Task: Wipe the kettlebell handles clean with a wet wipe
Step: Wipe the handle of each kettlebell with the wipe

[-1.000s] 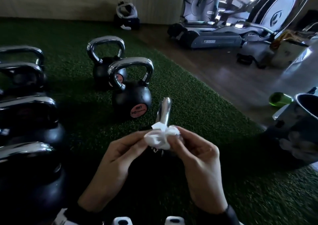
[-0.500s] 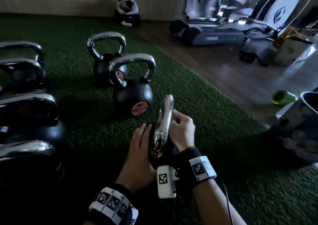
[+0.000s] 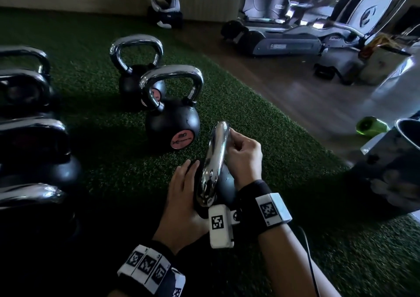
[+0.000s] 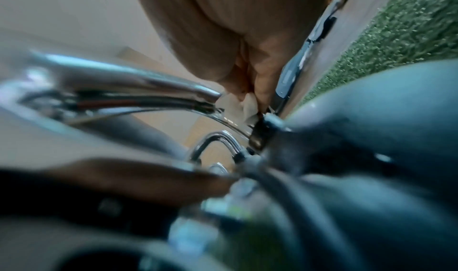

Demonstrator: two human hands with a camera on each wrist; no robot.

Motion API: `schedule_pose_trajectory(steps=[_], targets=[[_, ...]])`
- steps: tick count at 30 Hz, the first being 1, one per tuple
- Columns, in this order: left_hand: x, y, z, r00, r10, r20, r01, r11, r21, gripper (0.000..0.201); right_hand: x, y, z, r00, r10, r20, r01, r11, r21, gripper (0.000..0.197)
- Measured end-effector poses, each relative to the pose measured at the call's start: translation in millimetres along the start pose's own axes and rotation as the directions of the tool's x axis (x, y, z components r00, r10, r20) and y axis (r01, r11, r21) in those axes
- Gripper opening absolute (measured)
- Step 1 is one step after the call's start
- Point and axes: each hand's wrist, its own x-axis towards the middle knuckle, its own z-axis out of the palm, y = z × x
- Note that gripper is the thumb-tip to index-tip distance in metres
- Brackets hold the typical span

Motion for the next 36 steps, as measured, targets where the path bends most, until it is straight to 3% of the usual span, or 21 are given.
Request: schedule_pose_trajectory(steps=[2,6,12,17,21,23,28,32,36], targets=[[1,0,1,1.0,-0.022,0.016,0.021,0.998,0.06,0.113,-8,-11,-7,0.995,-0.09,-0.035,0.092,0.995,0.049,0.036],[3,9,-1,0.997,-0.08,-0.018,0.079,0.995,-0.058,0.126,-26,-18,-19,0.966,-0.254,-0.035,0.255,0.967,0.007,0.041],[1,7,-3,0.999,-0.036,-0.026,0.035,0.998,-0.055,0.123,-26,-35,-24,0.957,-0.29,-0.012,0.289,0.957,-0.037,0.039],[2,18,-6,0.995,-0.075,-0.069,0.066,0.99,-0.128,0.127,-88,-41,-42,0.88,-0.474,0.01,0.474,0.879,-0.057,0.042],[3,18,-5,0.992,-0.091,-0.09,0.067,0.968,-0.241,0.129,-80,-41,-40,0.885,-0.466,0.01,0.466,0.885,-0.02,0.042],[5,15,-4,0.993,-0.082,-0.09,0.055,0.962,-0.268,0.121,-85,-45,-38,0.884,-0.468,-0.011,0.467,0.884,-0.03,0.043],[2,26,-8,0.991,-0.077,-0.113,0.043,0.96,-0.275,0.102,-152,-31,-42,0.905,-0.425,-0.023,0.426,0.903,0.055,0.053],[4,18,-9,0.997,-0.057,-0.041,0.049,0.984,-0.174,0.102,-156,-20,-35,0.945,-0.319,-0.071,0.326,0.922,0.207,0.054],[9,7,-9,0.997,-0.078,0.026,0.082,0.975,-0.205,0.097,-164,-10,-28,0.949,-0.305,-0.086,0.317,0.905,0.285,0.046]])
